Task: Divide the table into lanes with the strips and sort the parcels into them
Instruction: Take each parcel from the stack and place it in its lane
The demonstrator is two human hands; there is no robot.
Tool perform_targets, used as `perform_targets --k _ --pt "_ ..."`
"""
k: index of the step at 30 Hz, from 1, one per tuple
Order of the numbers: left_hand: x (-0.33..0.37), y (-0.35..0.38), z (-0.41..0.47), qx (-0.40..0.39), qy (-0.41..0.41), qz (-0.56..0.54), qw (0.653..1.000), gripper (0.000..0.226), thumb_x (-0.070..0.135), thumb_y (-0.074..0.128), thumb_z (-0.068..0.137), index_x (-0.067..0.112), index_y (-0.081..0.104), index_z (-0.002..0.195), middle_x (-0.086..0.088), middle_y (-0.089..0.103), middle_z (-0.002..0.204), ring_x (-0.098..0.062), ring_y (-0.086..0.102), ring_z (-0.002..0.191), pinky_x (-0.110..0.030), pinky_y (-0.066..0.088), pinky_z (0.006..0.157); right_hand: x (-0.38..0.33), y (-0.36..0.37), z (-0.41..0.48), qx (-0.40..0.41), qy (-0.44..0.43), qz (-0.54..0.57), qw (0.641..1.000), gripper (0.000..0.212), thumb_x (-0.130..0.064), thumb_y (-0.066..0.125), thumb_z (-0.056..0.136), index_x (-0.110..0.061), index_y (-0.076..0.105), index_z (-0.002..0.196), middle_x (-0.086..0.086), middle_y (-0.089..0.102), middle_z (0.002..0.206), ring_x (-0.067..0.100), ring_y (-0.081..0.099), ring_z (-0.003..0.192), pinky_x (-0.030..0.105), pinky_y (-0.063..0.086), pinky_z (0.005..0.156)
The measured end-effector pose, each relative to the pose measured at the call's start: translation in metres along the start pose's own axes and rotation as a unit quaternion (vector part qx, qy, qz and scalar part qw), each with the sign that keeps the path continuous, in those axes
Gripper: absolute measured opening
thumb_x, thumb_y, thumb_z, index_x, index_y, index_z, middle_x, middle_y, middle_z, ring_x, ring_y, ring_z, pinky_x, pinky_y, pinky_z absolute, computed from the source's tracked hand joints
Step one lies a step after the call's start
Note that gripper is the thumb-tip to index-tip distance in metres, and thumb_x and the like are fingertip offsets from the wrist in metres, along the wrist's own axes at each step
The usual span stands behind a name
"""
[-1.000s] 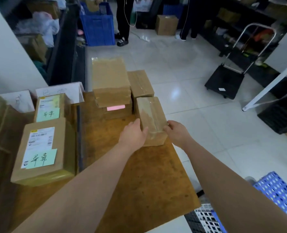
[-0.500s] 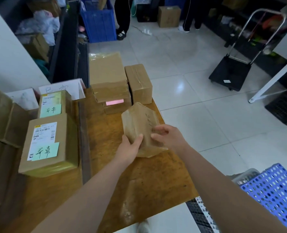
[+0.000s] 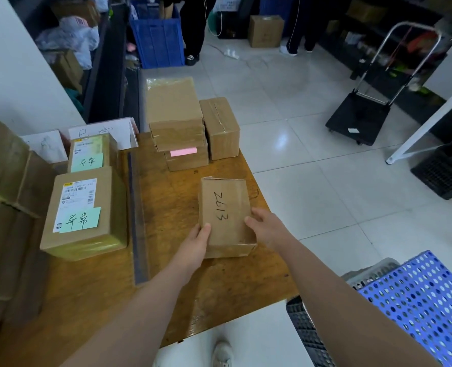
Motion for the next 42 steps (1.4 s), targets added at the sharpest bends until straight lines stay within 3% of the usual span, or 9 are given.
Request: perform_targets --k 4,9,13,18,25,30,35,39,42 --pt "-0.007 -0.002 -0.005 0.013 0.007 -0.025 1.0 0.051 0.044 0.033 0.105 0.028 0.031 0.153 0.001 0.042 0.151 -0.024 0.041 0.136 -0.045 0.035 0.114 -0.003 -0.006 -0.009 0.022 -0.024 0.058 0.998 0.039 -0.025 0.041 0.103 -0.017 0.047 0.14 0.001 0.052 0.139 0.017 0.05 0.12 0.026 0.041 0.092" --pt "0.003 0.002 -0.016 0.007 0.034 -0.106 0.994 0.048 0.02 0.033 0.108 0.036 0.027 0.152 0.009 0.046 0.133 -0.022 0.046 0.129 -0.046 0.044 0.107 -0.013 -0.011 -0.016 -0.001 -0.027 0.14 0.99 0.035 -0.021 0.043 0.102 -0.029 0.054 0.134 -0.001 0.05 0.135 0.02 0.054 0.112 0.025 0.053 0.072" --pt "0.009 0.004 -0.026 -0.005 0.034 -0.141 0.989 0.045 0.03 0.035 0.106 0.038 0.03 0.151 0.005 0.047 0.141 -0.021 0.047 0.123 -0.05 0.043 0.107 -0.007 -0.015 -0.021 -0.019 -0.014 0.163 0.986 0.037 -0.024 0.055 0.098 -0.03 0.053 0.134 -0.002 0.047 0.135 0.018 0.054 0.11 0.015 0.052 0.06" --pt "0.016 0.01 -0.037 -0.029 0.047 -0.154 0.986 0.06 0.054 0.046 0.097 0.036 0.026 0.151 0.009 0.043 0.145 -0.014 0.045 0.12 -0.05 0.04 0.11 0.001 -0.01 -0.026 -0.06 0.05 0.196 0.978 0.102 -0.066 0.082 0.051 -0.024 0.043 0.135 -0.001 0.059 0.124 0.024 0.062 0.11 0.044 0.055 0.092" --pt "0.023 0.013 -0.044 -0.036 0.047 -0.097 0.994 0.073 0.067 0.039 0.093 0.037 0.015 0.155 0.007 0.041 0.149 -0.02 0.04 0.136 -0.048 0.029 0.117 0.002 -0.009 -0.028 -0.012 0.011 0.167 0.986 0.049 -0.037 0.066 0.089 -0.026 0.051 0.134 -0.003 0.068 0.112 0.017 0.067 0.102 0.039 0.058 0.087" --pt "0.018 0.012 -0.044 -0.042 0.048 -0.106 0.992 0.06 0.058 0.043 0.096 0.041 0.026 0.151 0.011 0.054 0.135 -0.018 0.051 0.122 -0.054 0.039 0.108 0.003 -0.004 -0.029 -0.003 -0.011 0.164 0.986 0.048 -0.027 0.062 0.094 -0.021 0.05 0.14 -0.004 0.069 0.116 0.012 0.066 0.102 0.036 0.055 0.092" --pt "0.02 -0.004 -0.046 -0.02 0.062 -0.119 0.991 0.058 0.048 0.049 0.097 0.041 0.027 0.151 0.011 0.057 0.131 -0.015 0.055 0.115 -0.052 0.046 0.103 -0.016 -0.002 -0.033 0.023 -0.048 0.172 0.984 0.043 -0.034 0.065 0.091 -0.026 0.055 0.132 -0.009 0.07 0.113 0.007 0.066 0.098 0.019 0.055 0.072" --pt "0.034 -0.025 -0.059 0.004 0.108 -0.137 0.985 0.041 0.046 0.046 0.1 0.042 0.039 0.14 0.018 0.061 0.112 -0.007 0.058 0.102 -0.032 0.049 0.08 -0.048 0.002 -0.043 0.046 -0.091 0.17 0.98 0.045 -0.04 0.067 0.088 -0.026 0.057 0.129 -0.01 0.07 0.108 0.008 0.067 0.098 0.026 0.059 0.079" --pt "0.044 -0.049 -0.069 0.042 0.15 -0.131 0.979 0.04 0.052 0.044 0.099 0.046 0.044 0.139 0.017 0.066 0.113 -0.01 0.061 0.106 -0.037 0.052 0.093 -0.08 0.008 -0.057 0.052 -0.126 0.178 0.975 0.04 -0.037 0.066 0.089 -0.025 0.056 0.126 -0.009 0.068 0.109 0.005 0.065 0.096 0.014 0.052 0.063"
Point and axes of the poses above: each hand's wrist, its own z-axis towards the middle knuckle, its own y-axis out of the palm, x = y × z, the point moved 5 cm from there along z, towards the middle knuckle
